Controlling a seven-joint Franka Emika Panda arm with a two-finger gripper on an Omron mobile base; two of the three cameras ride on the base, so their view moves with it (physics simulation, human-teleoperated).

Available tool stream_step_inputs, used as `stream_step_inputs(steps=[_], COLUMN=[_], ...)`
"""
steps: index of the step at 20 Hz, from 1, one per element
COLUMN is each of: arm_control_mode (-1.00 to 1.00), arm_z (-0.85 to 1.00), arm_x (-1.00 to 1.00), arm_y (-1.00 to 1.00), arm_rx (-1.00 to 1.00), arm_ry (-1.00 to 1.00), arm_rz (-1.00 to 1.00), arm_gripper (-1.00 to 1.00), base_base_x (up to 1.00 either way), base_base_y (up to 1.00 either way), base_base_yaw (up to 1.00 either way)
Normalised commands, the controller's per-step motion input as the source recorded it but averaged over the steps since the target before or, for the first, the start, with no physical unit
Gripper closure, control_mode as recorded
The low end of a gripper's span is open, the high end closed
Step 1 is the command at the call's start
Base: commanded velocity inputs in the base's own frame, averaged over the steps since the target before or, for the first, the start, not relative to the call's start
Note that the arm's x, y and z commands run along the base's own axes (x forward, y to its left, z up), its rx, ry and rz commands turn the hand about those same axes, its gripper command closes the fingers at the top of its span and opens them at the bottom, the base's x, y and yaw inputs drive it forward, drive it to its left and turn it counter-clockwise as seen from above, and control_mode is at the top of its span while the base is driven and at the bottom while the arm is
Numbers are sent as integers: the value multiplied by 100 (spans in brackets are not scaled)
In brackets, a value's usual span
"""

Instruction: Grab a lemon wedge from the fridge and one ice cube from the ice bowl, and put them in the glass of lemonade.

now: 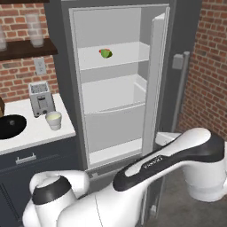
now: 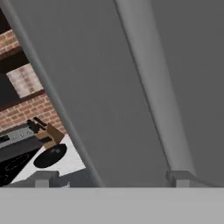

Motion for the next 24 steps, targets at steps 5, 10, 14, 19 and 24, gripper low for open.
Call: stream_step_inputs(steps=[5, 10, 14, 19, 24], arm_control_mode=[-100, -100, -100, -100, -100], arm_z=[70, 60, 39, 12, -4], arm_x=[-23, -37, 1, 33, 82], arm_y=[12, 70, 99, 100, 95], arm_rx=[-7, -15, -29, -38, -41], arm_ry=[-8, -11, -2, 10, 19], arm_rz=[-26, -27, -36, -36, -33], arm_gripper=[-100, -100, -100, -100, -100], base_base_x=[0, 0, 0, 0, 0], base_base_y=[0, 0, 0, 0, 0], base_base_yaw=[0, 0, 0, 0, 0])
